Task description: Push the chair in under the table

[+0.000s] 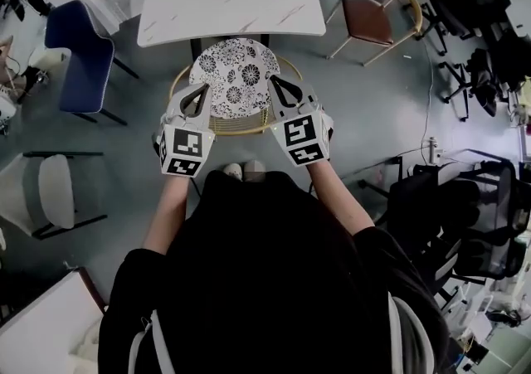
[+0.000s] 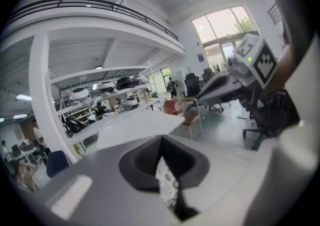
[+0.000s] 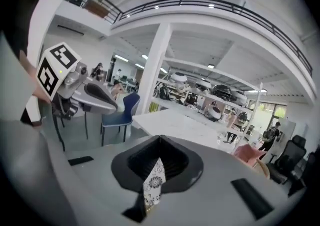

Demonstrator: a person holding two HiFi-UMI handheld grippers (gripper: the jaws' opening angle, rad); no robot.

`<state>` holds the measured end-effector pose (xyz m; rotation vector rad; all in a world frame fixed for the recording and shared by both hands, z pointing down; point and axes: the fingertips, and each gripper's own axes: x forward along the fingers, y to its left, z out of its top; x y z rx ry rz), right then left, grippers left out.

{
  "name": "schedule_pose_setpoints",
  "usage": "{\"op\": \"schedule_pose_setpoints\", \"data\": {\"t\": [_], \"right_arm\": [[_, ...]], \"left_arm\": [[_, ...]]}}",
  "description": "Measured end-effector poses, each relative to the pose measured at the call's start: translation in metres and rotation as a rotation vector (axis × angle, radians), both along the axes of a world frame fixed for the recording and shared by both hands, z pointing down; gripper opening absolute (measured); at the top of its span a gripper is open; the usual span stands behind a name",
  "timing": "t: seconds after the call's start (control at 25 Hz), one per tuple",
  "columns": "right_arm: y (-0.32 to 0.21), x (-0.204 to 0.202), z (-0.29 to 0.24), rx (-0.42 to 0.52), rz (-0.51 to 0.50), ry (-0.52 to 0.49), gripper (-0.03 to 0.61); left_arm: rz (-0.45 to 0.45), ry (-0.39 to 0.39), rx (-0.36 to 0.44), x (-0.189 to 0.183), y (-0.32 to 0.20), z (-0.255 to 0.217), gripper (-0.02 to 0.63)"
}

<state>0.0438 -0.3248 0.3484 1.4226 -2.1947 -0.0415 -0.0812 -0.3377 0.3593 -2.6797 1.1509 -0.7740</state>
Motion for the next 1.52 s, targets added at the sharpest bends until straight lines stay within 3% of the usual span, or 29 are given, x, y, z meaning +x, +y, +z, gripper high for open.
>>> {"op": "schedule_pose_setpoints", "data": {"t": [0.2,0.4,0.52,1.52], "right_arm": [[-0.003,0.003,-0.053,0.094,0.069,-0.225,0.020],[0.000,0.005,-0.092,0.178,0.110,-0.314,0.020],[0.002,0.007,-0.108,0.222,0.129,-0.318,0.020],[0.000,0.011,-0.104,0.231,0.129,-0.331,0.020]], "left_arm": [[-0.080,0.220,0.030,-0.002,-0.004,-0.054,0.008],[-0.144,0.301,0.098,-0.011,-0.003,-0.091,0.008],[-0.162,0.346,0.124,-0.012,-0.003,-0.108,0.008],[-0.145,0.361,0.146,0.004,-0.003,-0.114,0.008]]}}
